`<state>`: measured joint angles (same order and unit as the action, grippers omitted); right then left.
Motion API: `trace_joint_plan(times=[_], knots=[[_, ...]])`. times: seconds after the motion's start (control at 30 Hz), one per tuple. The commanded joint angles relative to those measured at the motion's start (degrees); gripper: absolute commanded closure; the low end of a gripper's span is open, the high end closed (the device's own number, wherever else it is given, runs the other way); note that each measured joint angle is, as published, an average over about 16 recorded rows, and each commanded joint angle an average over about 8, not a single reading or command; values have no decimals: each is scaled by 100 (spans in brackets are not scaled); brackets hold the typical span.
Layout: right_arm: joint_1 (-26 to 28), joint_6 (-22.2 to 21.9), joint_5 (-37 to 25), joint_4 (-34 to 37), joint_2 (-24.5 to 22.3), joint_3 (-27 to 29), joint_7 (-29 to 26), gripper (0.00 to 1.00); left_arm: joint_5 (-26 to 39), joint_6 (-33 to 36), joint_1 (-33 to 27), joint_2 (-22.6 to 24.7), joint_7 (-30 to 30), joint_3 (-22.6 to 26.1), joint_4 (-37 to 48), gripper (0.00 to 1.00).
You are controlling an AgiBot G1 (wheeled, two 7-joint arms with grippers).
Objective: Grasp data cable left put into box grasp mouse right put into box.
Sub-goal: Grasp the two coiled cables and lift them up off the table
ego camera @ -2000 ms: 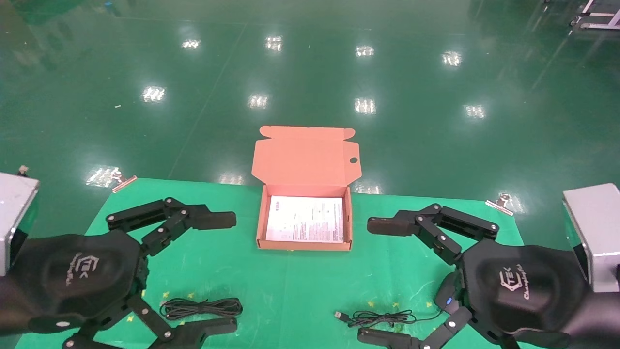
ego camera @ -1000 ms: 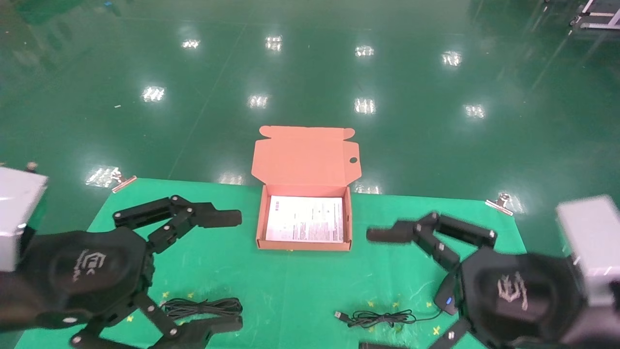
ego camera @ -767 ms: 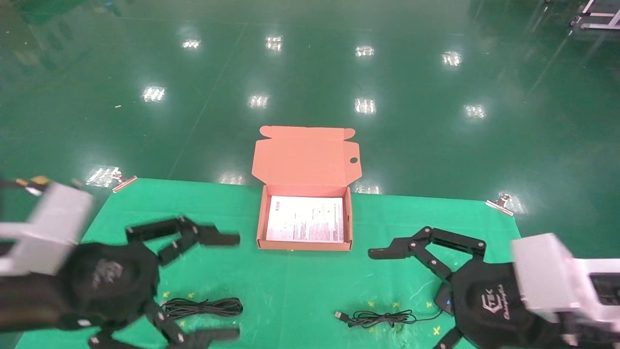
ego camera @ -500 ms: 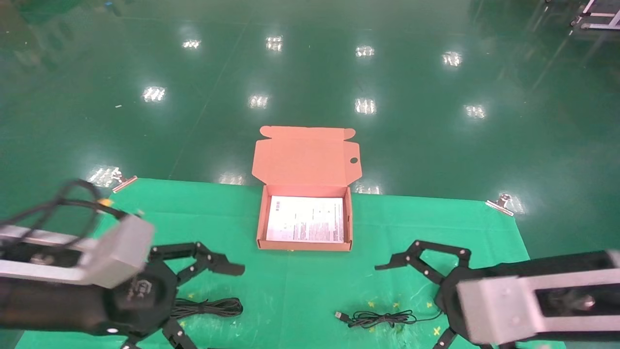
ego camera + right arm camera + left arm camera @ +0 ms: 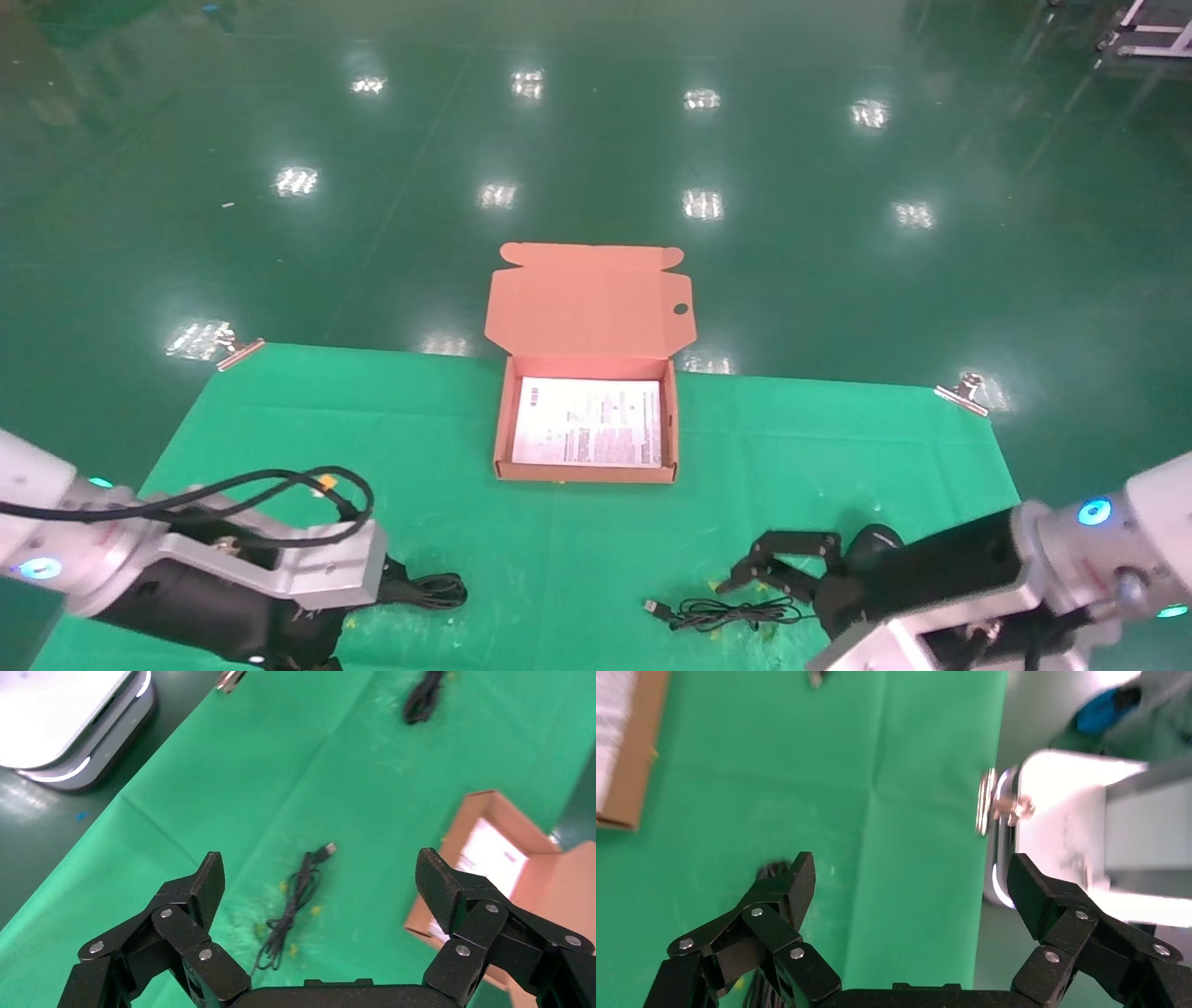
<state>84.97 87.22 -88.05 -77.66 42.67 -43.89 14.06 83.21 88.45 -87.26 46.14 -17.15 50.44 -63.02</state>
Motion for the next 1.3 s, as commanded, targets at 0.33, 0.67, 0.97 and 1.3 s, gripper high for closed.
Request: trace_joint_plan(times=[0.33, 0.67, 0.97, 1.3], knots=[[-299, -809, -1431, 10, 320, -542, -413, 0, 1121, -785, 193, 420, 190, 481, 479, 0], [-638, -1392, -2425, 73, 670, -779, -1162, 0, 1708, -1659, 391, 711, 208, 584, 981, 0], [-822, -1624, -2803, 258, 867, -869, -1552, 0, 1717, -1873, 449, 1067, 513, 612, 1829, 0], [-893, -1886, -2949, 803, 1161, -914, -1571, 0, 1658, -2151, 345, 1452, 1014, 561, 2808, 0]])
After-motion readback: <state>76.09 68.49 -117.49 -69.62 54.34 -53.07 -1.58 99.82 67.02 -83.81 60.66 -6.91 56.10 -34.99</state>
